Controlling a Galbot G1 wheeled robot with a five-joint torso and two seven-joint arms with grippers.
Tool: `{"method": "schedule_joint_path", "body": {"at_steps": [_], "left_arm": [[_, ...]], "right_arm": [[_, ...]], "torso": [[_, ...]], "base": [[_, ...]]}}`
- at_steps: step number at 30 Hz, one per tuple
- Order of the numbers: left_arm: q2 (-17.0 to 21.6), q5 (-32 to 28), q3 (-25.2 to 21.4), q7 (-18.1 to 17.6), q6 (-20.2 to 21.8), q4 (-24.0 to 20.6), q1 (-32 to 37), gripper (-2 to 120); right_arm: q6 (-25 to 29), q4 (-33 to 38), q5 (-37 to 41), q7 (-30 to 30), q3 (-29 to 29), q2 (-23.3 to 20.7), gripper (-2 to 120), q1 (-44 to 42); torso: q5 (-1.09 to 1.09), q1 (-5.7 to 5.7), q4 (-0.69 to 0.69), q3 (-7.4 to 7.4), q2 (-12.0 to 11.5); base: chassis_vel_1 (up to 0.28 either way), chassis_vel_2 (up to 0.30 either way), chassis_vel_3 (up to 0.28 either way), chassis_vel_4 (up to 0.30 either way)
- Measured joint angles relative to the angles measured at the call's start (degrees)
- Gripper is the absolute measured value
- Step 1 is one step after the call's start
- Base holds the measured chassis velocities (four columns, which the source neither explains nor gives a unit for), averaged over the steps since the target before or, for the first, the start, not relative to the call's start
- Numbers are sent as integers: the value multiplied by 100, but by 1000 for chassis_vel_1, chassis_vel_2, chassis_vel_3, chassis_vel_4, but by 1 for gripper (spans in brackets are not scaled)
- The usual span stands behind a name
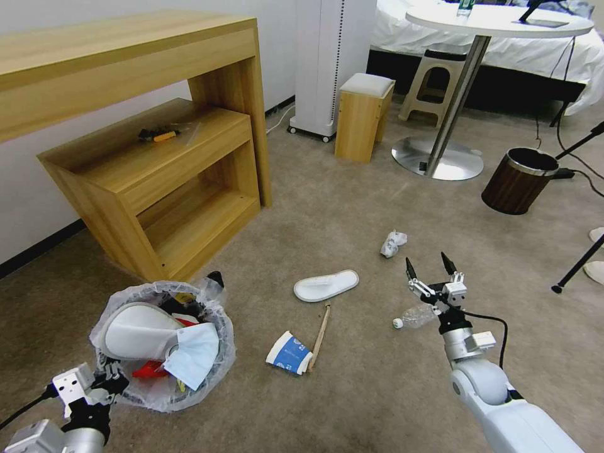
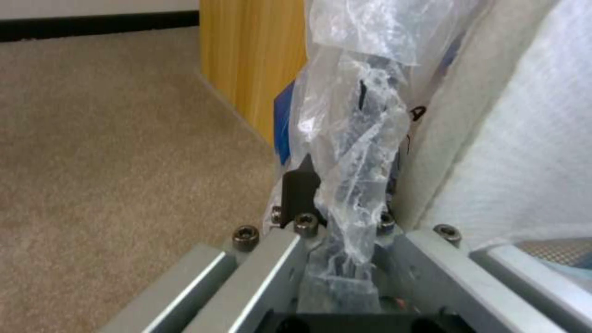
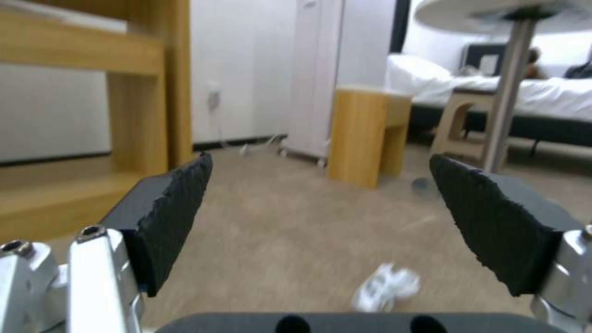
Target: Pick up the trash bin and place the garbage on the floor into it.
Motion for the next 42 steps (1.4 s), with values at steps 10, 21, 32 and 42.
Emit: {"method": "schedule_joint_path", "body": {"at_steps": [10,21,32,42], "left_arm": [[69,-54,-11,-2,-1,177,-80,0],[106,-72,12,9,-1,286,-147,0],[64,-40,33,22,-14,314,-156,0],[-51,102,99,56,-41,324,-146,0]], "right_arm": [[-66,-420,27,-105,-910,-353,99,129],[-32,-765,-194,-259,-1502,-507,100,157],[29,-1084,-465,-312,-2191,-496,100,243],[-61,-898,-195,-344,-2947,-501,100,607]], "torso": [[0,0,0,0,0],[0,0,0,0,0],[0,0,0,0,0],[0,0,1,0,0]], "base": [[0,0,0,0],[0,0,0,0],[0,0,0,0],[0,0,0,0]]}}
